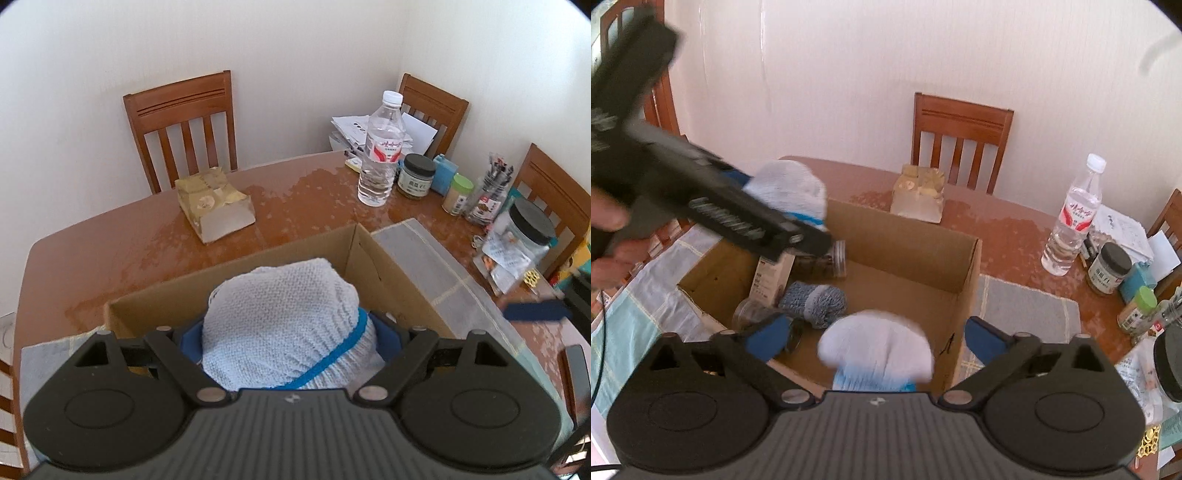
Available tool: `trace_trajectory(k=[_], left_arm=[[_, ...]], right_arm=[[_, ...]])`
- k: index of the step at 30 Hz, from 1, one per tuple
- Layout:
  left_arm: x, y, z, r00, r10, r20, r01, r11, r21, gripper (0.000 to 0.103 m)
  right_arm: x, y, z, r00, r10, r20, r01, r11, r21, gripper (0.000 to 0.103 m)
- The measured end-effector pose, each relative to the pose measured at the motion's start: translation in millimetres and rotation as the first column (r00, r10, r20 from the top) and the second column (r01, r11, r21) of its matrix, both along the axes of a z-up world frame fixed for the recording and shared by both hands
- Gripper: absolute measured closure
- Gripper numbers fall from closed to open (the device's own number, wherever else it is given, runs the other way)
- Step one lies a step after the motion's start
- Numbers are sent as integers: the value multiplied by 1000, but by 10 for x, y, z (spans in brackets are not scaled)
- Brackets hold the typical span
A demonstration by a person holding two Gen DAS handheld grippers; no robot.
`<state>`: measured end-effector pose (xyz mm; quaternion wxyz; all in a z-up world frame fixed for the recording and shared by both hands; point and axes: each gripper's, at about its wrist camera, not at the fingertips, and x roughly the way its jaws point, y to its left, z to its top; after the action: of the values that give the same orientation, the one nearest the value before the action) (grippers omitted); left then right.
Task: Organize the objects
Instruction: 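Carry both white knit caps into the cardboard box and open both grippers, then withdraw both tools from the box back toward the remaining items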
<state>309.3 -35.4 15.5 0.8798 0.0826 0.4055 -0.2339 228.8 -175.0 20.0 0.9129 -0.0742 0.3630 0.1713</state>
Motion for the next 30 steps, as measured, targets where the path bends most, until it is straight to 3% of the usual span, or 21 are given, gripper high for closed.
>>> trace_trajectory(k=[6, 8, 13, 21, 30], left_arm=[[235, -236, -100, 1000, 13, 24, -13, 1000, 27, 10], [254, -290, -119, 999, 22, 42, -24, 999, 46, 2], [220, -312, -144, 999, 14, 29, -15, 998, 62, 2], [-104, -213, -123, 998, 32, 50, -38, 990, 134, 2], [-682, 57, -170, 995, 74, 65, -81, 991, 110, 2]], right_arm=[[-86, -99, -51, 999, -36, -9, 36, 999, -40, 0], [-123, -149, -61, 999, -54, 1, 54, 997, -59, 0], [-227, -252, -100, 996, -88, -5, 87, 993, -85, 0], [-307, -337, -175, 990, -135, -44, 129, 986, -108, 0], [-502, -395, -457, 965, -231, -121, 225, 972, -63, 0]])
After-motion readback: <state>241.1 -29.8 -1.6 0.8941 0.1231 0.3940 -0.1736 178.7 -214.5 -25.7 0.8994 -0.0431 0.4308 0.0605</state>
